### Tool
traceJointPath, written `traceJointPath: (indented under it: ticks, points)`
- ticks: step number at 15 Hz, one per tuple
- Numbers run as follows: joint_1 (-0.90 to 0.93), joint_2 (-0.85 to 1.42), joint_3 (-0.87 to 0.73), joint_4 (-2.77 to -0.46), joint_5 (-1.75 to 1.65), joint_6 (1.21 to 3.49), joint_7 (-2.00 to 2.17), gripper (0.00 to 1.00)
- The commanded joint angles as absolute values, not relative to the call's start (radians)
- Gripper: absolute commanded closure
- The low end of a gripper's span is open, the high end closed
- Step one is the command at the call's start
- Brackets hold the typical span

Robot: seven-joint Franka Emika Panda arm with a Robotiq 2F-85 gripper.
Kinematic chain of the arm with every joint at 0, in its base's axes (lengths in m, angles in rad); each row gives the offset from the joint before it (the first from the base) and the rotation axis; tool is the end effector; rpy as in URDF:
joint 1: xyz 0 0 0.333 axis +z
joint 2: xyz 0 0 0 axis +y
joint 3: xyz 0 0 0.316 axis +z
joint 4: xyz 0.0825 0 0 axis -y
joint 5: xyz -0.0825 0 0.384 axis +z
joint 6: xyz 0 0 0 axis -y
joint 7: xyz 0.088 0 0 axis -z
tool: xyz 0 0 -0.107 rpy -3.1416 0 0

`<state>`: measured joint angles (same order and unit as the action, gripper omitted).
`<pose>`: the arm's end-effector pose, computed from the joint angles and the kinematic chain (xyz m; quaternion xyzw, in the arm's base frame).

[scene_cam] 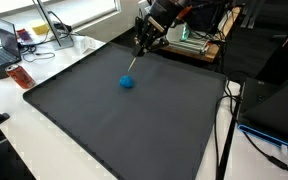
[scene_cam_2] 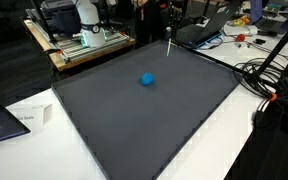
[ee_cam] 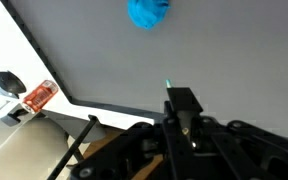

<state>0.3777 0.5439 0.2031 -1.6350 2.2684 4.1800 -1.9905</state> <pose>0.5057 0.1864 0.3429 0.9493 -0.0546 0.2206 0.2174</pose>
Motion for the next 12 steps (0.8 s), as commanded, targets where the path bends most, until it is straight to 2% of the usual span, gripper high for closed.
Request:
traceJointPath:
  ticks: [1, 2, 3, 4, 5, 6, 7, 8, 9, 10, 11, 12]
  points:
    - [0.3, 0.672, 0.291, -1.453, 2.264, 4.309, -2.047, 0.97]
    - [0.398, 0.659, 0.132, -1.478, 2.344, 4.231, -2.079, 0.97]
    - [0.402, 0.679, 0.12, -1.457, 2.347, 4.224, -2.082, 0.97]
    - [0.357, 0.729, 0.192, -1.379, 2.303, 4.3, -2.072, 0.97]
    - [0.451, 0.713, 0.033, -1.435, 2.369, 4.218, -2.085, 0.97]
    - [0.464, 0.732, 0.01, -1.416, 2.379, 4.218, -2.085, 0.97]
    - [0.342, 0.786, 0.198, -1.338, 2.268, 4.33, -2.043, 0.97]
    - [0.498, 0.769, -0.049, -1.393, 2.405, 4.224, -2.1, 0.97]
    - [0.498, 0.789, -0.054, -1.374, 2.422, 4.224, -2.104, 0.97]
    - [0.458, 0.835, 0.009, -1.294, 2.392, 4.296, -2.102, 0.97]
    - [0.546, 0.823, -0.141, -1.359, 2.471, 4.217, -2.117, 0.97]
    - [0.553, 0.839, -0.154, -1.341, 2.483, 4.22, -2.115, 0.97]
